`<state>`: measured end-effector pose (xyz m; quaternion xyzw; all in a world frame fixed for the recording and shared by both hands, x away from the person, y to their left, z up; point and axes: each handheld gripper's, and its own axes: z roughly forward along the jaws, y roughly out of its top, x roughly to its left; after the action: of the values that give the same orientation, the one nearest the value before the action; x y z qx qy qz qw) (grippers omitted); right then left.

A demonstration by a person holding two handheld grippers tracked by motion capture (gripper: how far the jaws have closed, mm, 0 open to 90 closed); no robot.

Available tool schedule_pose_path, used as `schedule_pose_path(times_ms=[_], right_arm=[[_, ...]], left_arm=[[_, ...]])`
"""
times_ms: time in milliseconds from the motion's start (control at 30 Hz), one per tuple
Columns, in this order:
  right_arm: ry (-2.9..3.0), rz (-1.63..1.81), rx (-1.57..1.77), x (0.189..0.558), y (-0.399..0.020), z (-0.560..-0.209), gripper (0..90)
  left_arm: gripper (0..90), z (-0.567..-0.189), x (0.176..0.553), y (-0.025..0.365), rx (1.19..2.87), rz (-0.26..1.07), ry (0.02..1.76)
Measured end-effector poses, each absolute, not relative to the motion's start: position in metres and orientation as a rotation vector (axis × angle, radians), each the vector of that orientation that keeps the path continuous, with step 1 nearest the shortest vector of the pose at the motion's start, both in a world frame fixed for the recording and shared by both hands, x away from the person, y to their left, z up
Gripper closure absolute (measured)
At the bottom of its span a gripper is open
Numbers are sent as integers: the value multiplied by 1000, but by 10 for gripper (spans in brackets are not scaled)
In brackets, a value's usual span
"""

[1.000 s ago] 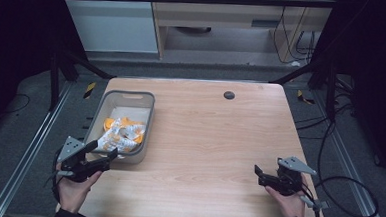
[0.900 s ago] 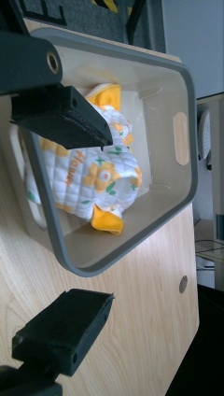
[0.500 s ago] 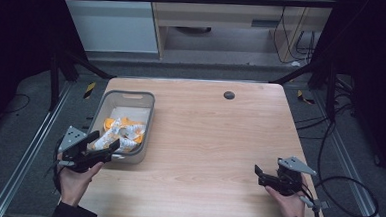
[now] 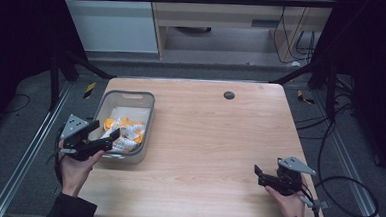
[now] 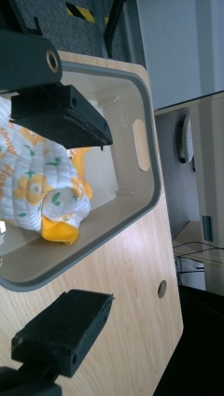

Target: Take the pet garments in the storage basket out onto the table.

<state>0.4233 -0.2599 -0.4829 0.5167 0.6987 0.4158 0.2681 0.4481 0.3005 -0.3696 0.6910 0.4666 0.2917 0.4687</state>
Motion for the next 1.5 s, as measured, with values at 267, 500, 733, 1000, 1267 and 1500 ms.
schedule_pose_path(times_ms=[267,500,733,1000,1267,1500], right_arm=[[1888,1123,1395,423,-260,-483,99],[1894,1120,1397,424,-260,-483,99],[1906,1117,1396,424,-259,-484,100],[1921,1111,1387,425,-258,-485,108],[1919,1110,1386,425,-259,-484,111],[1922,1111,1385,425,-258,-484,114]], left_arm=[[195,-366,462,305,1718,716,1167],[197,-363,470,309,1766,696,1191],[202,-363,483,310,1859,688,1218],[214,-366,495,308,1942,670,1241],[229,-370,504,307,1998,633,1258],[247,-377,510,304,2046,604,1264]])
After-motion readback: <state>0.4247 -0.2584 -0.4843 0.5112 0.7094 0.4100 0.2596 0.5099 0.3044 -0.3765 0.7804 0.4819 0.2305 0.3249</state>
